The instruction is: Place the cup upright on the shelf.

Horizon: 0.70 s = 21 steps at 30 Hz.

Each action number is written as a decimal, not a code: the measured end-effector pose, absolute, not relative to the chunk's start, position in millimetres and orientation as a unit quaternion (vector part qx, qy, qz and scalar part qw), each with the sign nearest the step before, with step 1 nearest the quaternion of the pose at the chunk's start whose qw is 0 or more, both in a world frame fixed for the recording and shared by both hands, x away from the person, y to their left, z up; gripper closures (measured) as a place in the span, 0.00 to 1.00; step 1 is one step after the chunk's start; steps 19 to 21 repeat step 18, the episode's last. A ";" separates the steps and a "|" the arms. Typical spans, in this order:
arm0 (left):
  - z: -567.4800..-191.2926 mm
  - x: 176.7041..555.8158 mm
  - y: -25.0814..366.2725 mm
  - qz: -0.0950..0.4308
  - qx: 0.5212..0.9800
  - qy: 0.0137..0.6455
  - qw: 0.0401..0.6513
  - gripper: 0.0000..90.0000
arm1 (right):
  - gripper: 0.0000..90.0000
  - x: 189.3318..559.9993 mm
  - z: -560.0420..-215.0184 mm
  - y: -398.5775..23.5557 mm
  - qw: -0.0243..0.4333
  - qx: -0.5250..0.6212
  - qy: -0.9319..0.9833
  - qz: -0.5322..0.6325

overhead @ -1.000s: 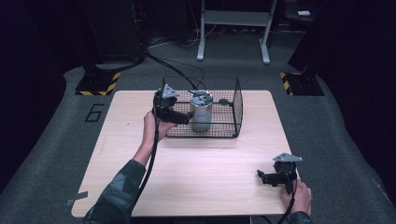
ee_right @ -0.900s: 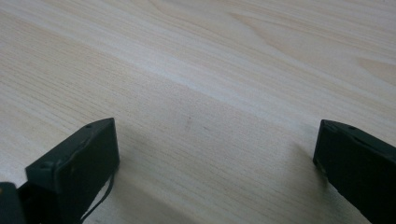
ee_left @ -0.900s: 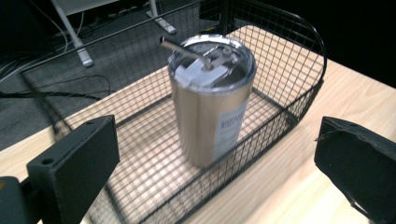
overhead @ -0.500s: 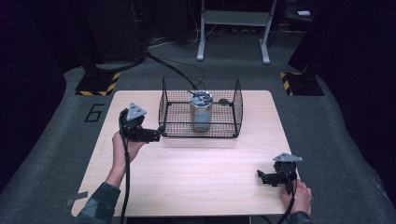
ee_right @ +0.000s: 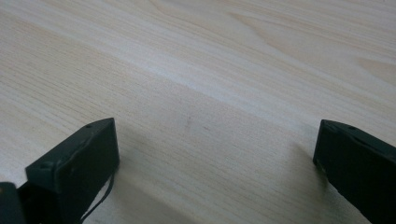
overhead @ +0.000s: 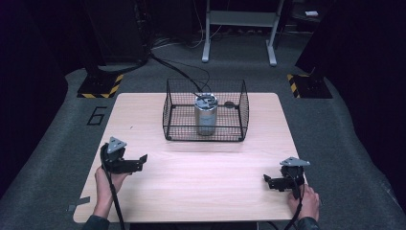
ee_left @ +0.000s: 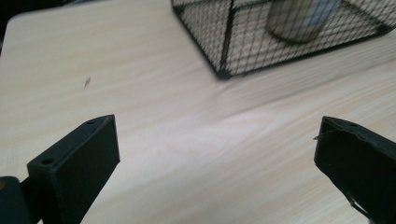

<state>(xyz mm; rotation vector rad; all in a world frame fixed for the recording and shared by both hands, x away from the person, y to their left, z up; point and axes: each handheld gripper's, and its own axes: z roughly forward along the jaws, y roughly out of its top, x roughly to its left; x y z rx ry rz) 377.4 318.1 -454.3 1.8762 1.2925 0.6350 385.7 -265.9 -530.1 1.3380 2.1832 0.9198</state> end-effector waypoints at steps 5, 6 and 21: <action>-494.7 367.9 336.0 0.230 0.737 0.531 0.349 0.00 | 0.00 385.6 -530.1 -266.0 0.208 0.481 0.785 0.330; -494.7 367.9 336.0 0.230 0.737 0.531 0.349 0.00 | 0.00 385.6 -529.9 -266.0 0.208 0.481 0.786 0.330; -532.8 361.4 342.4 0.244 0.728 0.559 0.314 0.00 | 0.00 385.7 -530.2 -265.8 0.208 0.482 0.783 0.333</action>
